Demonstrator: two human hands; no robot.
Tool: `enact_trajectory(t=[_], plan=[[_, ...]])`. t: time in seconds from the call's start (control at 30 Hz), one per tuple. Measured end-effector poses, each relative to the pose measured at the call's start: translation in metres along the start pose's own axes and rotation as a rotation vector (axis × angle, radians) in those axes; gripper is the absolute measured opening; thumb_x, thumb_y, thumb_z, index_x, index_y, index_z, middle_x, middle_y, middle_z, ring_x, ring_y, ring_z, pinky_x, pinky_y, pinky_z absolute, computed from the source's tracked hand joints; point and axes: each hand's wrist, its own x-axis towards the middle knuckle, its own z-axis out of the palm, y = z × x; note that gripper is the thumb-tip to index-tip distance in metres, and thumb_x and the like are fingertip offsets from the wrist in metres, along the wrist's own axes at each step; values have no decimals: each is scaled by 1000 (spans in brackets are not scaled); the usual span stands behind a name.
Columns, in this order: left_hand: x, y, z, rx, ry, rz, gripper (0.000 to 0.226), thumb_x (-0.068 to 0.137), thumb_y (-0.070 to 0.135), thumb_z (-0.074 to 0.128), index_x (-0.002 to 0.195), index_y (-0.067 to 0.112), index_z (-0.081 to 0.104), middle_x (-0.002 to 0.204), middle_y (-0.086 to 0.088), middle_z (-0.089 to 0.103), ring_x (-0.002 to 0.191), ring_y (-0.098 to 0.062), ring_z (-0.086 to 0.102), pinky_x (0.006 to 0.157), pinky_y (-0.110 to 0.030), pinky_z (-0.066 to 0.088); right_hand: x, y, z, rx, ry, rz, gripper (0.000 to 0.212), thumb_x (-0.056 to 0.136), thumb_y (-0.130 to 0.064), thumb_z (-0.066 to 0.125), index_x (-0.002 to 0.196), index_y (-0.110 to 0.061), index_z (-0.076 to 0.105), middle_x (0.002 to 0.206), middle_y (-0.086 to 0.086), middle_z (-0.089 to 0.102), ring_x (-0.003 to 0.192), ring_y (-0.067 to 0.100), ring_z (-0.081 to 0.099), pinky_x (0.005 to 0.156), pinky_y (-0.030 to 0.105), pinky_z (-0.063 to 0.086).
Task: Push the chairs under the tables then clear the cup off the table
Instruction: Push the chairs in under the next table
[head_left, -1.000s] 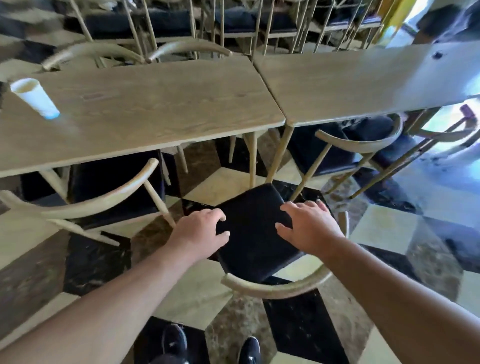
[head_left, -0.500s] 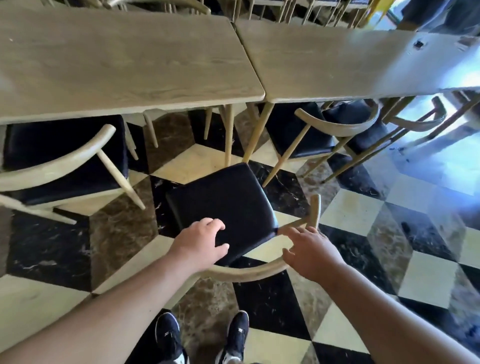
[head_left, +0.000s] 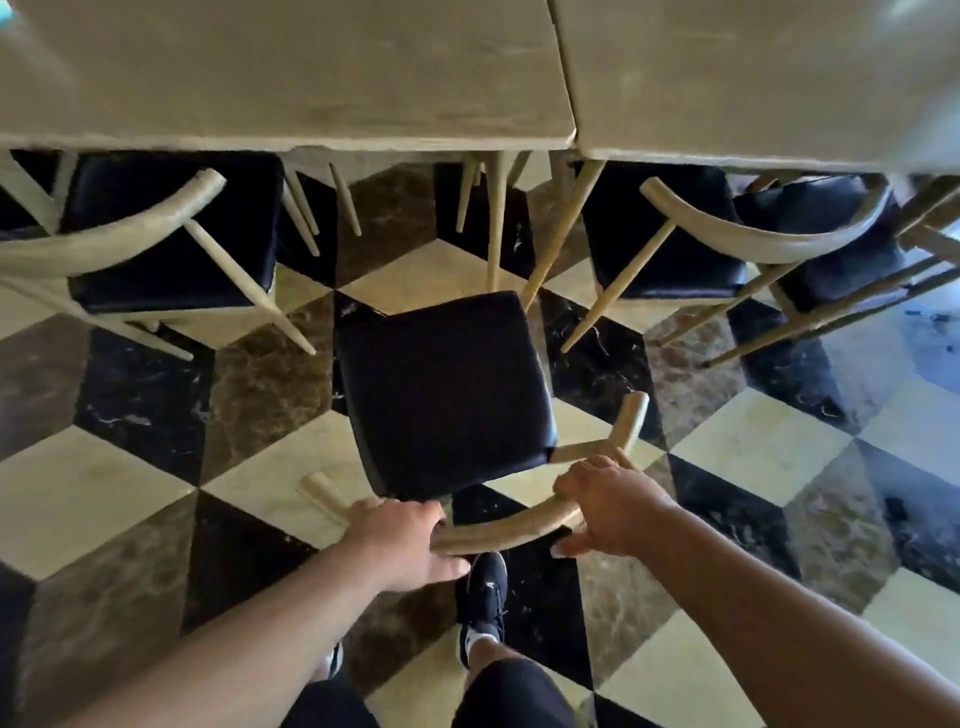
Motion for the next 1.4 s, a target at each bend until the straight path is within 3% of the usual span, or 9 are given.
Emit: enact_trajectory(t=[0.07, 0.13, 0.3, 0.53, 0.8, 1.13, 1.4], plan=[[2, 18, 10, 59, 52, -11, 78, 78, 84, 51, 133, 29, 54, 130, 4, 64, 121, -25, 59, 105, -47, 40, 8, 14, 14, -54, 70, -50, 53, 92, -60, 64, 137, -32, 59, 132, -4, 64, 135, 25, 51, 125, 53, 18], [6, 25, 16, 77, 120, -27, 57, 86, 69, 59, 128, 31, 56, 127, 6, 66, 119, -23, 60, 107, -46, 38, 16, 16, 15, -99, 98, -62, 34, 97, -35, 59, 131, -29, 60, 125, -3, 65, 131, 29, 53, 123, 56, 15], [18, 18, 11, 81, 166, -63, 37, 92, 49, 65, 125, 34, 57, 123, 7, 68, 118, -24, 61, 103, -44, 38, 35, 14, 13, -139, 101, -55, 35, 95, -14, 54, 126, -30, 60, 114, -2, 65, 126, 35, 54, 125, 68, 5], [43, -33, -25, 114, 240, -82, 31, 91, 52, 67, 112, 30, 59, 109, 4, 70, 108, -28, 63, 100, -48, 41, 84, 11, -26, -109, 202, -84, 21, 97, -25, 62, 116, -34, 62, 110, -4, 66, 120, 32, 59, 123, 70, 12], [70, -120, -108, 189, 286, -28, 31, 96, 47, 63, 118, 25, 58, 109, 0, 66, 108, -29, 62, 100, -48, 41, 150, -17, -112, -103, 234, -10, 28, 100, -34, 62, 128, -32, 62, 119, 0, 67, 123, 33, 58, 119, 62, 20], [114, -212, -194, 245, 298, 86, 28, 99, 44, 62, 119, 24, 58, 107, -2, 65, 105, -30, 61, 100, -49, 41, 217, -41, -199, -51, 128, 94, 41, 103, -26, 51, 143, -38, 50, 139, -3, 59, 136, 29, 49, 124, 61, 10], [160, -223, -245, 255, 300, 88, 35, 97, 48, 66, 123, 27, 58, 107, -1, 65, 106, -30, 61, 102, -52, 43, 258, -4, -243, -21, 170, 111, 33, 101, -26, 54, 130, -40, 56, 124, -8, 63, 124, 26, 54, 120, 64, 22]])
